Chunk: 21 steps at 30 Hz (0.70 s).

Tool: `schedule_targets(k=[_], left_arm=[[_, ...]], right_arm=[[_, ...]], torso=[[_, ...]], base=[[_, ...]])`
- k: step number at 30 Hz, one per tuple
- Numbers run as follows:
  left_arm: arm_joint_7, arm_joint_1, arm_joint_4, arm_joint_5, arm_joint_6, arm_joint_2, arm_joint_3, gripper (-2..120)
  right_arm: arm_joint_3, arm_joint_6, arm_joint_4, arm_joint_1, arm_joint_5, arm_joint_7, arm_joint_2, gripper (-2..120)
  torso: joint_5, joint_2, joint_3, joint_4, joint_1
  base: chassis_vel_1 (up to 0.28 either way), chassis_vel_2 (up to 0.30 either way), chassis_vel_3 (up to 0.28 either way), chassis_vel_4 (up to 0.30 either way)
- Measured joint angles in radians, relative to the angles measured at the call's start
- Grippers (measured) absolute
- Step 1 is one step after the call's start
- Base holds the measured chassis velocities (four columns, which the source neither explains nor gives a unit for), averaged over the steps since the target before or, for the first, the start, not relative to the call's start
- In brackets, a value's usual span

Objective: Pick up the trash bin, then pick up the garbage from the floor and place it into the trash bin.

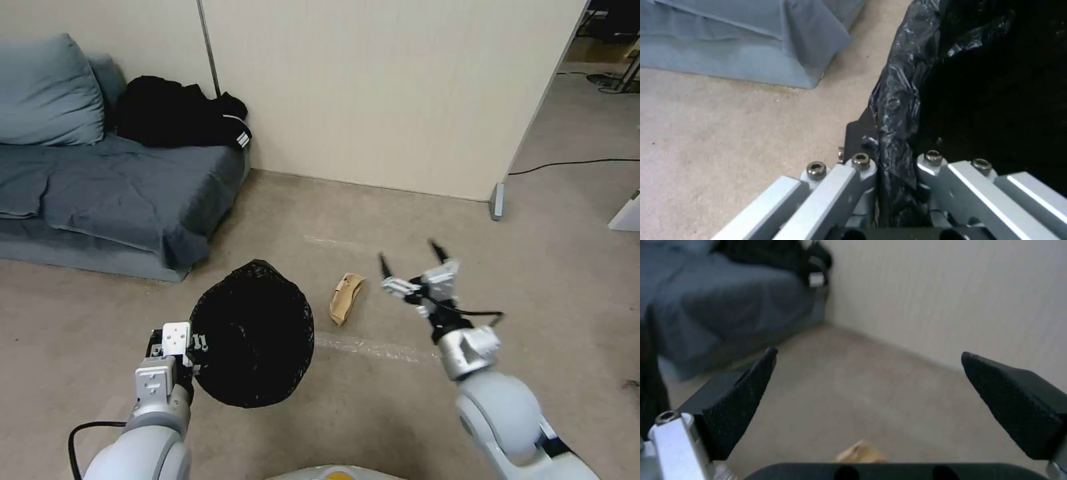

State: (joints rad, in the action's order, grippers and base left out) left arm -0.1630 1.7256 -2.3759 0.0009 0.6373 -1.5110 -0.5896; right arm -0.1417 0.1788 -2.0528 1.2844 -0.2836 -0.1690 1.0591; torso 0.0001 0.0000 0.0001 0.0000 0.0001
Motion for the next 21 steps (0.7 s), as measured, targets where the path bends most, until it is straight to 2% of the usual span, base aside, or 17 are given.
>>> schedule_targets(k=[1, 5, 6, 9, 10, 14, 15, 19, 21], left_arm=[[0.000, 0.000, 0.000, 0.000, 0.000, 0.000, 0.000, 3], [0.000, -0.001, 0.016, 0.014, -0.003, -0.003, 0.006, 3], [0.000, -0.001, 0.016, 0.014, -0.003, -0.003, 0.006, 3], [0.000, 0.004, 0.028, 0.024, -0.009, -0.008, 0.014, 3], [0.000, 0.004, 0.028, 0.024, -0.009, -0.008, 0.014, 3], [-0.001, 0.005, 0.037, 0.028, -0.014, -0.013, 0.015, 3], [-0.001, 0.005, 0.037, 0.028, -0.014, -0.013, 0.015, 3], [-0.005, 0.018, 0.040, 0.024, -0.018, -0.015, 0.015, 3], [-0.005, 0.023, 0.041, 0.021, -0.018, -0.015, 0.016, 3]], right_arm=[[0.000, 0.000, 0.000, 0.000, 0.000, 0.000, 0.000, 100], [0.187, 0.117, 0.145, -0.177, -0.117, -0.067, -0.050, 100], [0.187, 0.117, 0.145, -0.177, -0.117, -0.067, -0.050, 100], [0.326, 0.162, 0.270, -0.297, -0.217, -0.091, -0.054, 100], [0.326, 0.162, 0.270, -0.297, -0.217, -0.091, -0.054, 100], [0.414, 0.215, 0.437, -0.389, -0.303, -0.103, -0.009, 100], [0.414, 0.215, 0.437, -0.389, -0.303, -0.103, -0.009, 100], [0.440, 0.219, 0.598, -0.433, -0.353, -0.095, 0.077, 100], [0.440, 0.217, 0.626, -0.437, -0.361, -0.091, 0.098, 100]], torso=[[0.0000, 0.000, 0.000, 0.0000, 0.000], [-0.0001, 0.000, 0.000, 0.0003, 0.000], [-0.0001, 0.000, 0.000, 0.0003, 0.000], [-0.0003, 0.000, 0.000, 0.0002, 0.000], [-0.0003, 0.000, 0.000, 0.0002, 0.000], [-0.0005, 0.000, 0.000, 0.0000, 0.000], [-0.0005, 0.000, 0.000, 0.0000, 0.000], [-0.0003, 0.000, 0.000, 0.0000, 0.000], [-0.0002, 0.000, 0.000, 0.0001, 0.000]], base=[[0.000, 0.000, 0.000, 0.000], [0.000, 0.000, 0.000, 0.000], [0.000, 0.000, 0.000, 0.000], [0.000, 0.000, 0.000, 0.000], [0.000, 0.000, 0.000, 0.000], [0.000, 0.000, 0.000, 0.000], [0.000, 0.000, 0.000, 0.000], [0.000, 0.000, 0.000, 0.000], [0.000, 0.000, 0.000, 0.000]])
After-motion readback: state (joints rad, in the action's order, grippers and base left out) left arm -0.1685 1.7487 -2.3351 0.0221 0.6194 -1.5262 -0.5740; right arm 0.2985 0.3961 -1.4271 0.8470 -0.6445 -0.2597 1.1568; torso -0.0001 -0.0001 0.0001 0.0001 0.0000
